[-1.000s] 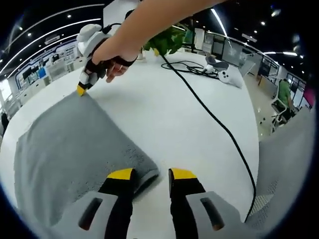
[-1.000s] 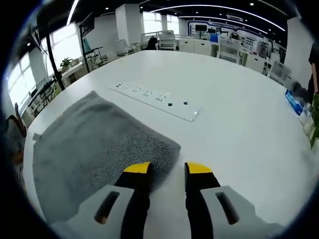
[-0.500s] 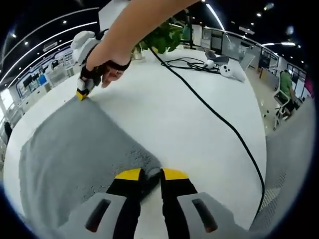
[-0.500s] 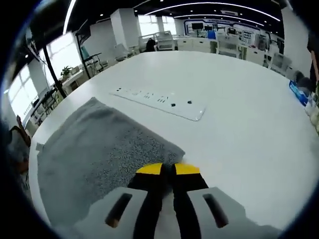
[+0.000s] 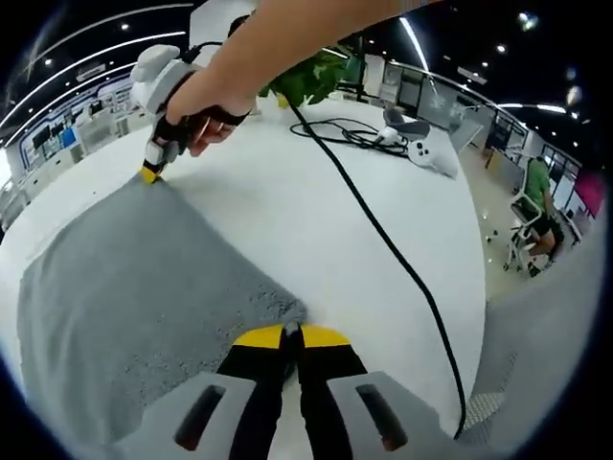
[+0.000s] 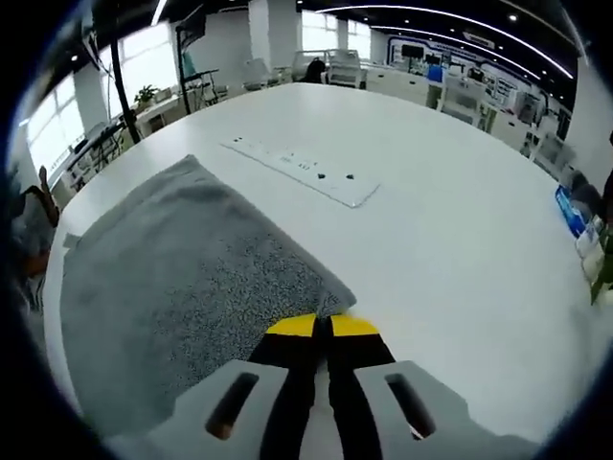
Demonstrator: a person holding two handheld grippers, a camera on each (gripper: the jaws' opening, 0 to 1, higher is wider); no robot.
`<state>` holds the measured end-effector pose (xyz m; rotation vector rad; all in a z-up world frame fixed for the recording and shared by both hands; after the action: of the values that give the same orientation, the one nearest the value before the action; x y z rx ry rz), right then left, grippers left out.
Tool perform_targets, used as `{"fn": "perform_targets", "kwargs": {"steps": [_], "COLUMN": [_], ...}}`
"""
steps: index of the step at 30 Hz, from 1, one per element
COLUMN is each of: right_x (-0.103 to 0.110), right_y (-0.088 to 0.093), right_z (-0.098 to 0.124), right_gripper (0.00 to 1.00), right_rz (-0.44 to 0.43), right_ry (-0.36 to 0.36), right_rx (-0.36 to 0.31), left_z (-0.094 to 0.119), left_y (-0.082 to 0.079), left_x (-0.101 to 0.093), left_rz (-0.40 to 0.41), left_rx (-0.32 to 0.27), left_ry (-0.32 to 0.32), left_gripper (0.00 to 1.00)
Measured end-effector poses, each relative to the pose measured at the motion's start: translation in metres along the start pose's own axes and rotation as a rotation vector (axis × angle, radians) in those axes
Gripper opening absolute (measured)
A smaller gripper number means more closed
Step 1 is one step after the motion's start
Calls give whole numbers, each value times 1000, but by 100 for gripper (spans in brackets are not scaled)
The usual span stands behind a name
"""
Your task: Fold the towel on the table until its edges align and the towel forms a compact rectangular stack.
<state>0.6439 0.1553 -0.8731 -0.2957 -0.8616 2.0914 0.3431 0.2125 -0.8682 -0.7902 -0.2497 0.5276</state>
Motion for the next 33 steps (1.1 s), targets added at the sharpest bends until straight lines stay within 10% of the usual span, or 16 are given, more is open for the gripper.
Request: {"fn": "perform_targets", "kwargs": {"steps": [14, 33], "right_x": [-50, -97], "right_y": [41, 51], "right_z": [54, 115], "right_gripper": [0, 0], "right_rz": [-40, -115], "right_ry": [47, 110], "right_rx": [1, -74], "left_z": [-25, -36], "left_y": [-49, -120], "left_x": [-44, -70], "left_rz": [20, 45], "left_rx": [-59, -193], "left_ry": [107, 123], "left_gripper": [4, 4]}}
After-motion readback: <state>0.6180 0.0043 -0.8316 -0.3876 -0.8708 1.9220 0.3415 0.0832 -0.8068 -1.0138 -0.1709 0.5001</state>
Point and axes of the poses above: the point that each gripper's makers call its tool centre point, and the gripper's own axes: z roughly backward along the fingers, x roughly to its left, y roughly out of its underside, the point moved 6 cm from there along z, roughly backward along the fingers, and after that the axes turned 7 degrees about -z, right-handed, at the moved point
